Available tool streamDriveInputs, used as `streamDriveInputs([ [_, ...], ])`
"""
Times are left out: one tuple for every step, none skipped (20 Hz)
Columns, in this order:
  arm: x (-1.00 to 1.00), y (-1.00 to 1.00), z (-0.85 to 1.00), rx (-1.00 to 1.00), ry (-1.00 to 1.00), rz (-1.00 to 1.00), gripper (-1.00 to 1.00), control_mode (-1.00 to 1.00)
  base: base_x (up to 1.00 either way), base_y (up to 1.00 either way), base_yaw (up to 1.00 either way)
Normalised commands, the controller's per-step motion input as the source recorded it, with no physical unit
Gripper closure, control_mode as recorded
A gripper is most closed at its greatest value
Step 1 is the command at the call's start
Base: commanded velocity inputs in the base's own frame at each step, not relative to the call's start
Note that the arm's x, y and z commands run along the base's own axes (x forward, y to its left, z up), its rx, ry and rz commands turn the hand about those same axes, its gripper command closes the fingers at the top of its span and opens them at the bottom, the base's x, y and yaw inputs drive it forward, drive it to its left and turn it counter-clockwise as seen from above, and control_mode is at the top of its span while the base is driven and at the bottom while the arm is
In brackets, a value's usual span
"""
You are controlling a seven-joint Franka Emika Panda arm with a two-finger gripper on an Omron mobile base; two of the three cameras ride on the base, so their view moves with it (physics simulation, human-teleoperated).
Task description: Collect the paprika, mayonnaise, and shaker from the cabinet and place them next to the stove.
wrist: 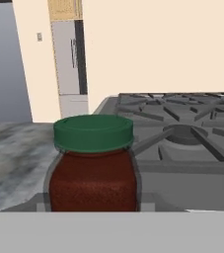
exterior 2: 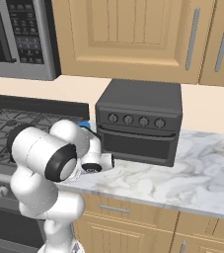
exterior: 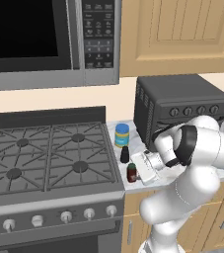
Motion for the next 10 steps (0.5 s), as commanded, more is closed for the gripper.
streamDriveInputs([
  [0.11,0.01,-0.23,0.00,0.00,0.00,-1.00,-1.00,0.00,0.00,0.00],
  [0.09,0.00,-0.13,0.00,0.00,0.00,-1.00,-1.00,0.00,0.00,0.00],
  [0.04,0.00,-0.09,0.00,0.00,0.00,-1.00,-1.00,0.00,0.00,0.00],
  [0.00,0.00,-0.05,0.00,0.00,0.00,-1.00,-1.00,0.00,0.00,0.00],
  [0.00,0.00,0.00,0.00,-0.01,0.00,-1.00,-1.00,0.00,0.00,0.00],
  [0.00,0.00,0.00,0.00,0.00,0.00,-1.00,-1.00,0.00,0.00,0.00],
  [0.00,0.00,0.00,0.00,0.00,0.00,-1.00,-1.00,0.00,0.00,0.00],
  [0.00,0.00,0.01,0.00,0.00,0.00,-1.00,-1.00,0.00,0.00,0.00],
  [0.00,0.00,0.04,0.00,0.00,0.00,-1.00,-1.00,0.00,0.00,0.00],
  [-0.02,-0.01,0.10,0.00,0.00,0.00,-1.00,-1.00,0.00,0.00,0.00],
])
